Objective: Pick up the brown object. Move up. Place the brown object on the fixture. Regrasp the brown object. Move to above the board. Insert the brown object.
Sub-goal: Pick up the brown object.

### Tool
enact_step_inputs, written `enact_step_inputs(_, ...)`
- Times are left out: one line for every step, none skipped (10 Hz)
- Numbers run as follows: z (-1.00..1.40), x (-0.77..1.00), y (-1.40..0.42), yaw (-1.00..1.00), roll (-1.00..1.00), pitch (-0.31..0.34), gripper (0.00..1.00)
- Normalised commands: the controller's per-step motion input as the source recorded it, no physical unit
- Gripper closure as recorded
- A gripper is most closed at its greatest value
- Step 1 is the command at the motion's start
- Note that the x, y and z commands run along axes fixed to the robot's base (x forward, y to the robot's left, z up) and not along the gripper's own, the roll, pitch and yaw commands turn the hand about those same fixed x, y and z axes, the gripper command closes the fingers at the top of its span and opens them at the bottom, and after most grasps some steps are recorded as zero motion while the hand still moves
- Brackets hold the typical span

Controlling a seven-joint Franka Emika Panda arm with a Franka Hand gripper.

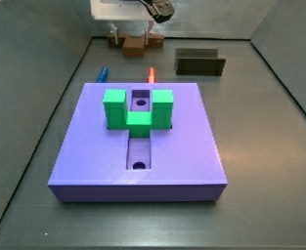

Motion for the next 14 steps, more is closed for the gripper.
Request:
enact_step_inputs(-0.03,0.00,0.00,-0.37,-0.02,-0.071,0.00)
enact_step_inputs(-0.06,0.00,0.00,-0.35,-0.03,-0.060,0.00)
enact_step_inputs(-0.10,0.00,0.00,-0.16,-0.03,-0.056,0.00)
enact_step_inputs(-0.16,0.00,0.00,-0.05,-0.03,-0.056,0.00)
enact_step_inputs(-0.22,0.00,0.00,0.00,-0.01,-0.057,0.00)
enact_step_inputs(-0.25,0.00,0.00,0.00,-0.01,-0.064,0.00)
enact_step_inputs(-0.25,0.00,0.00,0.00,0.00,-0.063,0.00)
enact_step_inputs(-0.31,0.00,0.00,0.00,0.00,-0.067,0.00)
enact_step_inputs(-0.33,0.00,0.00,0.00,0.00,-0.073,0.00)
enact_step_inputs(-0.31,0.00,0.00,0.00,0.01,-0.073,0.00)
enact_step_inputs(-0.23,0.00,0.00,0.02,0.04,-0.044,0.00)
enact_step_inputs(-0.11,0.06,0.00,0.06,0.05,0.000,0.00)
enact_step_inputs(-0.05,0.00,0.00,0.08,0.04,0.000,0.00)
enact_step_inputs(-0.07,0.00,0.00,0.07,0.01,0.000,0.00)
